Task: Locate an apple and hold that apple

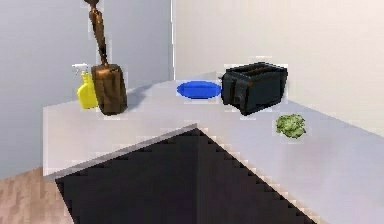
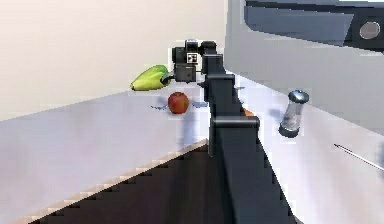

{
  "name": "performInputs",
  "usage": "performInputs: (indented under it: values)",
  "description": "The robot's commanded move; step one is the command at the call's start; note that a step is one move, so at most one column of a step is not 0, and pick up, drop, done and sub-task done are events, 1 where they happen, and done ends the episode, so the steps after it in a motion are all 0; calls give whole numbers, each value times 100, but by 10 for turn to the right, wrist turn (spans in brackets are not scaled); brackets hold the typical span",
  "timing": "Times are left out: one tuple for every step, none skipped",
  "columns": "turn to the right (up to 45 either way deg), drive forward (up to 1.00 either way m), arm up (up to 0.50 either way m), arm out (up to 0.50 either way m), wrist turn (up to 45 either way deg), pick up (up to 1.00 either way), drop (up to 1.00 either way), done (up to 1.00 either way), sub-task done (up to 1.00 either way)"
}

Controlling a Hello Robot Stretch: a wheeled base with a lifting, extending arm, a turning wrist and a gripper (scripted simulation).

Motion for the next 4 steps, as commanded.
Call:
performInputs:
  values:
    - [0, 0, -10, 0, 0, 0, 0, 0, 0]
    - [0, 0, 0, 0, 0, 100, 0, 0, 0]
    - [0, 0, 10, 0, 0, 0, 0, 0, 0]
    - [0, 0, 0, 0, 0, 0, 0, 100, 0]
